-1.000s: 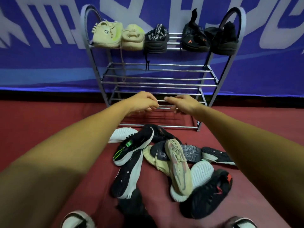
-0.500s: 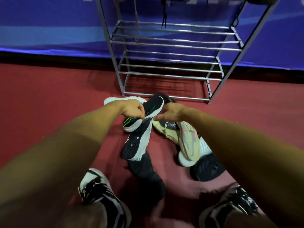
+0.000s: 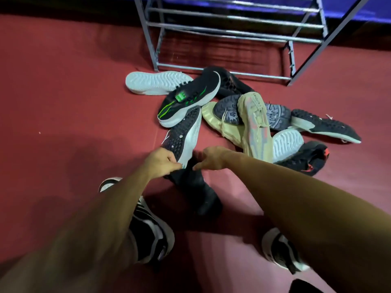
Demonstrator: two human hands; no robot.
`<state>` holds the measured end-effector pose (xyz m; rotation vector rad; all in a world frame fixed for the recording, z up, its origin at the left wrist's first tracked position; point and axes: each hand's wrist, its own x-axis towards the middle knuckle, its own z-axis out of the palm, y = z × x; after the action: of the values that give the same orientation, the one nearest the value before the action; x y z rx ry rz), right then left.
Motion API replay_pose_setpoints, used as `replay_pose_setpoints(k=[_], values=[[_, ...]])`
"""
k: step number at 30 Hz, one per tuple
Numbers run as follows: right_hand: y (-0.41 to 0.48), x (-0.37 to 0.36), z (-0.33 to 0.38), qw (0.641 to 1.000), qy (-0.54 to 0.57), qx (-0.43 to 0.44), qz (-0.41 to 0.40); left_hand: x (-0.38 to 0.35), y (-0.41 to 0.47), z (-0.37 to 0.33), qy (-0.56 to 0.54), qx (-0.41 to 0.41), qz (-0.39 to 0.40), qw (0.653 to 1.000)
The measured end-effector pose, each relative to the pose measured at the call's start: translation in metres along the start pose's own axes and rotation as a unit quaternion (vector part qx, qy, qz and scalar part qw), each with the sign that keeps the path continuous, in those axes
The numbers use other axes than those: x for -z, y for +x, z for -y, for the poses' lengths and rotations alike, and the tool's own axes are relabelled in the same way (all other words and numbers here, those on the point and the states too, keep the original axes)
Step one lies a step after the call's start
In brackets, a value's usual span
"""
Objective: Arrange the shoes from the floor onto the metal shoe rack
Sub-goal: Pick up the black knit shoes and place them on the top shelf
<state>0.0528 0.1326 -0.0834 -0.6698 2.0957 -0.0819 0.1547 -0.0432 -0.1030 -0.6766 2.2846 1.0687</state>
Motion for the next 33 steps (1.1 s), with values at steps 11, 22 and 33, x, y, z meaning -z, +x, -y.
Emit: replay_pose_setpoints(k=[11, 22, 33], values=[[0.017, -0.034, -0.003, 0.996, 0.083, 0.005, -0.027, -0.017, -0.004, 0.018, 0.064, 0.062, -0.041, 0.995], [-0.005, -0.026, -0.020, 0.981, 0.186, -0.027, -0.055, -0.045, -0.018, -0.007, -0.096, 0.056, -0.007, 0.994], [-0.059, 0.010, -0.058, 0.985, 0.135, -0.034, -0.103, -0.062, -0.038, -0.068, -0.214, 0.025, -0.005, 0.976]])
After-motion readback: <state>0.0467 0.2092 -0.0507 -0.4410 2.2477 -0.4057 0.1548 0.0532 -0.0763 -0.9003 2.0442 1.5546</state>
